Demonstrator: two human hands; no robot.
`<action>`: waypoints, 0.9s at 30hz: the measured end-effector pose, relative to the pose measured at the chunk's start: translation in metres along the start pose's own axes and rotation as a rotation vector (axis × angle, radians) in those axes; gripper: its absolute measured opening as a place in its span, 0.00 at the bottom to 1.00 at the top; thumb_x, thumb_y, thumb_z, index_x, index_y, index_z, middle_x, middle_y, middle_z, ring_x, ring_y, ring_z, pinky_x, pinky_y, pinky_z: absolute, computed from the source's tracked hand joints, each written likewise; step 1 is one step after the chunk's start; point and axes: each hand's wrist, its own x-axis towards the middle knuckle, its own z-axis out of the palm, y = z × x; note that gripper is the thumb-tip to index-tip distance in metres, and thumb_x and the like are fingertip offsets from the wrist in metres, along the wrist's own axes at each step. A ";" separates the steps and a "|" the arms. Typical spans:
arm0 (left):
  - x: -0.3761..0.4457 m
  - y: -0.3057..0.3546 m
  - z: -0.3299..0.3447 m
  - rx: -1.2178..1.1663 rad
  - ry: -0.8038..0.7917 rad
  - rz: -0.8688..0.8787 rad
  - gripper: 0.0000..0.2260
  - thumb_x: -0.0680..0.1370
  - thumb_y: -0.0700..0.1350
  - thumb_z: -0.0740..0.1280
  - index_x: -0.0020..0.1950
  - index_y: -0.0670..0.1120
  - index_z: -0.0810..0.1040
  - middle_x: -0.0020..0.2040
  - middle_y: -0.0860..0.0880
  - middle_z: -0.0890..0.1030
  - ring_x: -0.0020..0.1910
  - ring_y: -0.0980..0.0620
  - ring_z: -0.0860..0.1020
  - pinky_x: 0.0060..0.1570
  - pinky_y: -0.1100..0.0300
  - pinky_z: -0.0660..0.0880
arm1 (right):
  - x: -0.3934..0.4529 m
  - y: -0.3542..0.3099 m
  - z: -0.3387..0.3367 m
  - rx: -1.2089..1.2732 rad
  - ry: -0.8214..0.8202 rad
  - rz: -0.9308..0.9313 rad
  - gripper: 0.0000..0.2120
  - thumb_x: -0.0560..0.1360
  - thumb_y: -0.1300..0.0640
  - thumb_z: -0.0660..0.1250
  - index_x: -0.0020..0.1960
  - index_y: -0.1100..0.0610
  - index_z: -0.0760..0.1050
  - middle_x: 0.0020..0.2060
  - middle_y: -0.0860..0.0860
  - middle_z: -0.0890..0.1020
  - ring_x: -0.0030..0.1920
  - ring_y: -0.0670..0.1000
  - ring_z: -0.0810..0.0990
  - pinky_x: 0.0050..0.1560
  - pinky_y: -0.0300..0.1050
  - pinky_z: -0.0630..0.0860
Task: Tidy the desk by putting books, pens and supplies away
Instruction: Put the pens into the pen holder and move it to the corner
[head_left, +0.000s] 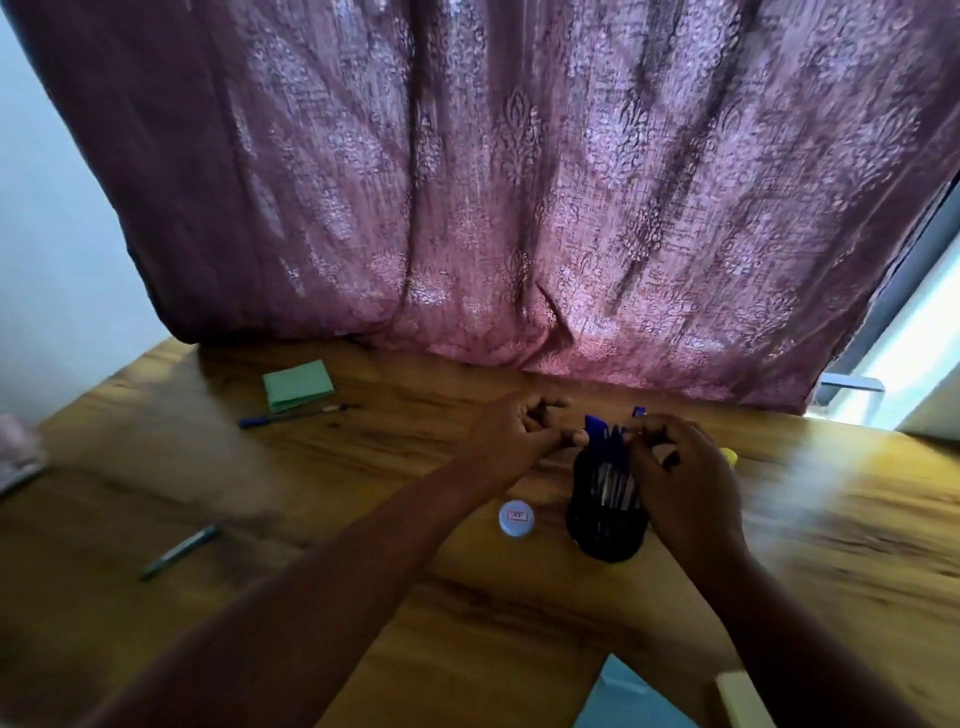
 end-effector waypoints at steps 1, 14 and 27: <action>-0.003 0.000 -0.010 0.006 0.019 0.008 0.13 0.70 0.44 0.77 0.52 0.48 0.80 0.33 0.55 0.74 0.27 0.63 0.68 0.31 0.69 0.66 | 0.003 -0.008 0.001 0.018 0.011 -0.016 0.06 0.72 0.59 0.69 0.47 0.52 0.80 0.45 0.51 0.81 0.42 0.50 0.77 0.41 0.41 0.67; -0.045 -0.138 -0.261 0.668 0.206 -0.276 0.14 0.77 0.44 0.68 0.63 0.48 0.78 0.61 0.49 0.76 0.58 0.51 0.75 0.53 0.62 0.70 | 0.008 -0.127 0.188 -0.111 -0.497 -0.441 0.08 0.74 0.55 0.67 0.52 0.52 0.79 0.47 0.45 0.79 0.43 0.42 0.75 0.47 0.41 0.74; -0.090 -0.239 -0.344 0.999 -0.031 -0.480 0.41 0.71 0.74 0.38 0.79 0.54 0.44 0.80 0.50 0.44 0.78 0.48 0.44 0.74 0.47 0.44 | 0.004 -0.175 0.369 -0.704 -0.811 -0.482 0.20 0.81 0.51 0.51 0.72 0.52 0.63 0.70 0.54 0.68 0.66 0.56 0.69 0.65 0.53 0.67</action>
